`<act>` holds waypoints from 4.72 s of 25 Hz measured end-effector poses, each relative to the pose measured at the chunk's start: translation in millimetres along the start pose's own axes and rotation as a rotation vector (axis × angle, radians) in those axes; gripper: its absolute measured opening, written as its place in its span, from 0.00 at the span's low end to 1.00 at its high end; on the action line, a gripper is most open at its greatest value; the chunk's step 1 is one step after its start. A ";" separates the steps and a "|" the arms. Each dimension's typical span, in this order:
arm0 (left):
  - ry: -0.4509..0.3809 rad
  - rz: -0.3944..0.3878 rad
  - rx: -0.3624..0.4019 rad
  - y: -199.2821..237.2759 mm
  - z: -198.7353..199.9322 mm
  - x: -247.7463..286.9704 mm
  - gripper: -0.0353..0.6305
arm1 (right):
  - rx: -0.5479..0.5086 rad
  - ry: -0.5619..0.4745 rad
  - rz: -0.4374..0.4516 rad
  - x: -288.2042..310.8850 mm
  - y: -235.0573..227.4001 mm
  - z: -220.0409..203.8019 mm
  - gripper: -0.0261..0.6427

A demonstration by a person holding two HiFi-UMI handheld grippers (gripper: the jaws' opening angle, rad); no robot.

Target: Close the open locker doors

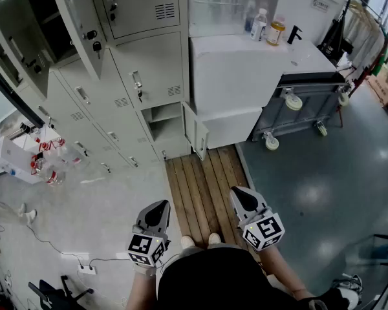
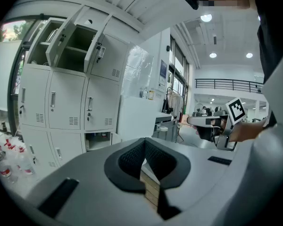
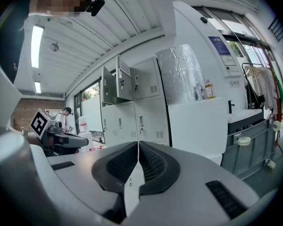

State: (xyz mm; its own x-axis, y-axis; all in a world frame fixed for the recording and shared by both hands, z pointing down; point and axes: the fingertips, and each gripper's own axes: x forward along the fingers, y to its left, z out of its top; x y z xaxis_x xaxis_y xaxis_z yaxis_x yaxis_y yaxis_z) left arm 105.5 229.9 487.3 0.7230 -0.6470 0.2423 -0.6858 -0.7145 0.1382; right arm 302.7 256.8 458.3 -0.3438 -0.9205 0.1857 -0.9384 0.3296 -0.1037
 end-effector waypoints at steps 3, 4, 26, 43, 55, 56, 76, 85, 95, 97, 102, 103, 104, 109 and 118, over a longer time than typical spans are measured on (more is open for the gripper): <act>0.000 0.003 -0.002 16.9 -5.7 -9.5 0.08 | -0.020 0.013 0.013 15.9 16.0 -2.7 0.09; 0.003 0.005 -0.004 22.6 -8.8 -13.7 0.08 | -0.027 0.018 0.016 20.7 21.5 -3.5 0.09; 0.091 -0.002 0.021 122.8 -16.9 64.1 0.08 | 0.028 0.005 -0.003 133.5 1.3 -6.6 0.09; 0.209 0.078 0.023 177.4 37.0 255.5 0.08 | -0.025 0.213 0.187 302.3 -150.4 -17.4 0.13; 0.297 0.206 -0.031 207.7 12.2 281.8 0.08 | -0.043 0.468 0.293 381.2 -195.5 -113.0 0.34; 0.312 0.208 -0.039 207.9 9.2 280.8 0.08 | -0.044 0.487 0.294 384.4 -196.2 -121.7 0.35; 0.369 0.260 -0.053 213.3 -17.8 250.4 0.08 | 0.006 0.629 0.335 401.7 -174.2 -193.5 0.40; 0.416 0.306 -0.081 220.9 -33.9 226.1 0.08 | 0.086 0.624 0.459 427.6 -113.3 -193.8 0.40; 0.443 0.416 -0.122 239.7 -40.2 197.9 0.08 | 0.122 0.537 0.594 487.4 -61.0 -185.7 0.41; 0.450 0.427 -0.127 240.9 -41.9 194.5 0.08 | 0.127 0.512 0.614 498.7 -54.5 -182.7 0.41; 0.468 0.472 -0.147 244.2 -45.2 183.8 0.08 | 0.123 0.469 0.638 525.6 -48.0 -178.6 0.42; 0.469 0.482 -0.151 244.7 -45.8 181.7 0.08 | 0.116 0.464 0.645 530.3 -46.6 -178.7 0.42; 0.471 0.489 -0.154 245.1 -46.6 179.8 0.08 | 0.108 0.460 0.653 535.0 -45.0 -179.1 0.42; 0.486 0.509 -0.162 246.3 -49.0 174.5 0.08 | 0.049 0.451 0.673 559.4 -41.4 -183.8 0.44; 0.510 0.517 -0.163 246.1 -45.7 178.0 0.08 | -0.043 0.466 0.664 600.9 -50.8 -192.5 0.48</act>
State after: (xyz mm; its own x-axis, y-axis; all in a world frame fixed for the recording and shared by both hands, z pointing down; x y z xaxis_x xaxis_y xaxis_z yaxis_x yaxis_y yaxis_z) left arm 61.6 -48.9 608.3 0.2029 -0.6580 0.7252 -0.9605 -0.2779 0.0165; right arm 137.2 -272.7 763.3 -0.7994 -0.3512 0.4875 -0.5310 0.7927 -0.2996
